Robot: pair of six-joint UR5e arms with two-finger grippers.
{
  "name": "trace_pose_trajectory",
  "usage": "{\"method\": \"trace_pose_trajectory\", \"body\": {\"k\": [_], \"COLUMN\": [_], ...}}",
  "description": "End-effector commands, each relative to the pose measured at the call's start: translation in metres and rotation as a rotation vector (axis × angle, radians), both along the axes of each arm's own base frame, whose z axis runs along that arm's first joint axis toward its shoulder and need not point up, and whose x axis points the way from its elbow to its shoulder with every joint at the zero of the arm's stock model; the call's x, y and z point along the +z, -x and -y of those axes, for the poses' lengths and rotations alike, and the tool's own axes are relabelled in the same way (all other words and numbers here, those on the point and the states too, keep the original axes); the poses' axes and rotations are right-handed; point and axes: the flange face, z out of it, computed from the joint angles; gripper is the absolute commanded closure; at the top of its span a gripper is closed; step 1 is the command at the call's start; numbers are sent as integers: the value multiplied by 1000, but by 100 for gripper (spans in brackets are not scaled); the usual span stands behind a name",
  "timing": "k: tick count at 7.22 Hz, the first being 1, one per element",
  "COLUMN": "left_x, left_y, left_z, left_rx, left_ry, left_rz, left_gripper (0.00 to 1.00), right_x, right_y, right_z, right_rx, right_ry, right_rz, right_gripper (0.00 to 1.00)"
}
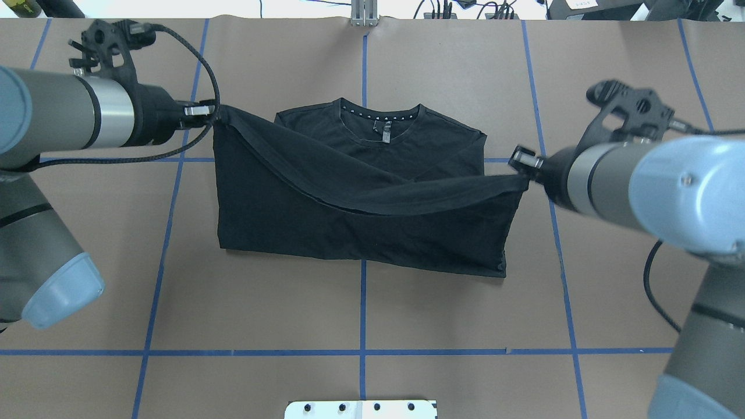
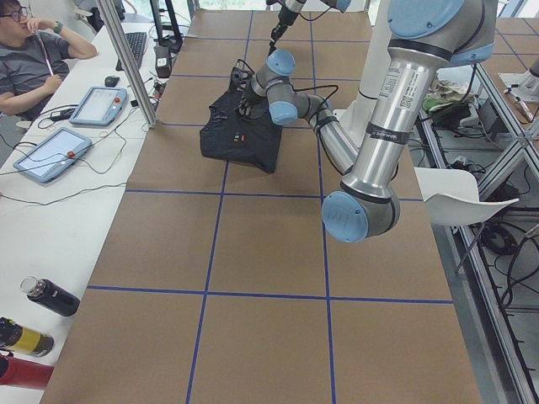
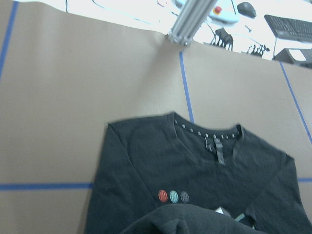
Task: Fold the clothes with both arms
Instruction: 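Lift the hem with both grippers and fold it toward the collar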
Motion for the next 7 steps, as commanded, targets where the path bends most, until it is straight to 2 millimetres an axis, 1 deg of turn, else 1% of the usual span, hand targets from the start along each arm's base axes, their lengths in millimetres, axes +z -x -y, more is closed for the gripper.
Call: {"method": "trace_pose_trajectory", "body": {"k": [1, 2, 3, 4, 5, 6, 7], "left_x": [13, 20, 26, 28, 36, 46, 57], "left_y": [-28, -52, -74, -93, -113, -128, -132], "left_z": [38, 62, 84, 103, 123, 141, 149], "left_rx": [-61, -68, -79, -93, -98, -114, -85], "left_ry": [15, 35, 52, 58, 82, 85, 22], "left_rz": [59, 89, 116, 135, 169, 211, 297], "left_gripper": [100, 100, 100, 100, 100, 100, 100], "right_x": [7, 17, 31, 46, 72, 91, 107], "right_y": [12, 19, 35, 47, 62, 67, 75], "right_z": [52, 69, 89, 109, 125, 143, 153], "right_rx": [37, 31, 37, 48, 46, 51, 49], "right_ry": [31, 18, 14, 24, 43, 37, 34], "right_rz": [-50, -62, -62, -78, -115, -122, -133], "right_gripper": [100, 100, 100, 100, 100, 100, 100]}}
